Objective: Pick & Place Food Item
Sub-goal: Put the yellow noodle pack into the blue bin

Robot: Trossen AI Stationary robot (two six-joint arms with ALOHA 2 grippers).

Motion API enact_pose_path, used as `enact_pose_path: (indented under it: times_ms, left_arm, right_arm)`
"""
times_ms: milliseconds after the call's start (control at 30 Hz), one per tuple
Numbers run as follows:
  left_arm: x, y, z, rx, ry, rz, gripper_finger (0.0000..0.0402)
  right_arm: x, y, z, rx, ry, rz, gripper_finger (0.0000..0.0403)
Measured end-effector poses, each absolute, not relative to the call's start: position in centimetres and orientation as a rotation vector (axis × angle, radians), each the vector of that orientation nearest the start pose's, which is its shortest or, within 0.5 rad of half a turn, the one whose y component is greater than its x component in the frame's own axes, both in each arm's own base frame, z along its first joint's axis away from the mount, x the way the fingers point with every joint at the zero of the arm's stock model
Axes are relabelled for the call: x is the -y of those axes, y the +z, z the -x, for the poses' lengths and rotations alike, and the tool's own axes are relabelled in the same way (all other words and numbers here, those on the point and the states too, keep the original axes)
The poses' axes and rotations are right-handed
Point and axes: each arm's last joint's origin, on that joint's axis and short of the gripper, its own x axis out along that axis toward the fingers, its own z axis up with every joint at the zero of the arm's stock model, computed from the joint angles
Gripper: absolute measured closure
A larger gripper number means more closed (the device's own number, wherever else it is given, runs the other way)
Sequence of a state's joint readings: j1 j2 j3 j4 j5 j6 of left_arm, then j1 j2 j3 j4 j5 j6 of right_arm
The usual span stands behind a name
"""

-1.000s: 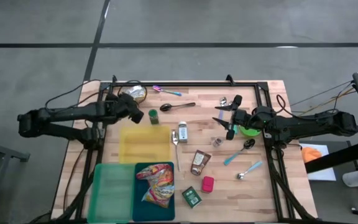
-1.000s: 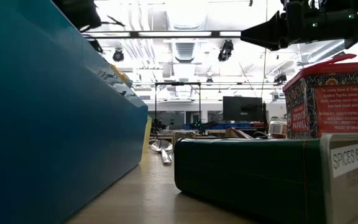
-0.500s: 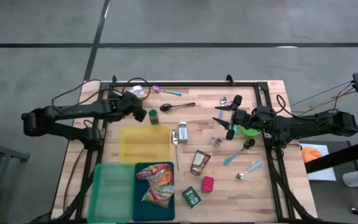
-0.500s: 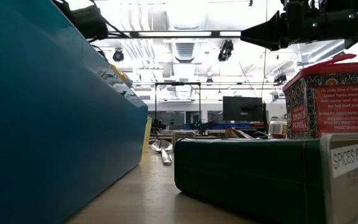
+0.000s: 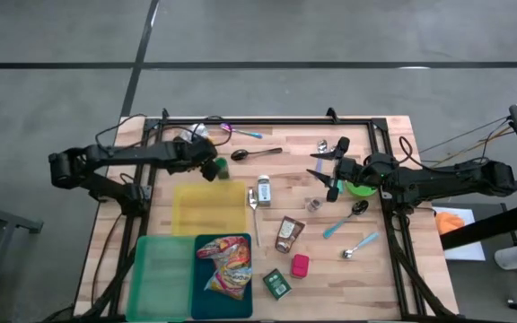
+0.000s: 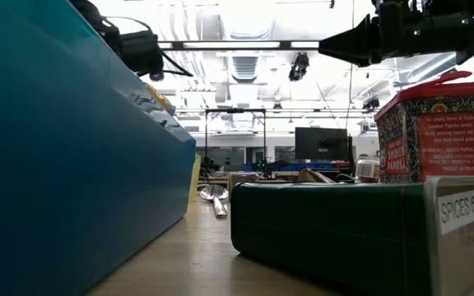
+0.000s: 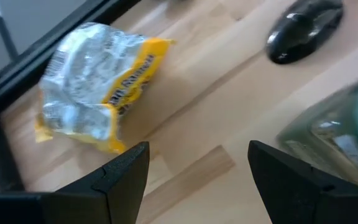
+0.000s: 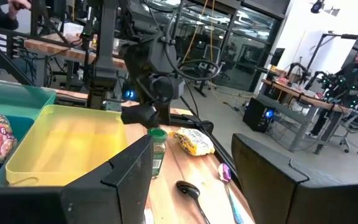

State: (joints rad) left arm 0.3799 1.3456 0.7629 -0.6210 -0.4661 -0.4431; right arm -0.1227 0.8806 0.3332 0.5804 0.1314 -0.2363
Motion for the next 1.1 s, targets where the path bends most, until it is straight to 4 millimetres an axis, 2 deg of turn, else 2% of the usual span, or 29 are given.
enact_pose_path:
  times_ms: [233, 667, 1100]
  left_arm:
    - [-10.9, 19.3, -20.0, -1.109, 1.095, 0.291, 0.0126]
    - [-12.1, 19.0, -19.2, -1.14, 1.15, 0.29, 0.0126]
    - [-13.4, 15.3, -20.8, -1.251, 1.17, 0.222, 0.0126]
  right_arm:
    - [2.7, 23.4, -18.7, 0.003, -0.257, 0.235, 0.0188]
    - [2.7, 23.4, -18.7, 0.003, -0.257, 0.235, 0.0188]
    - [2.7, 23.4, -18.7, 0.003, -0.257, 0.235, 0.0188]
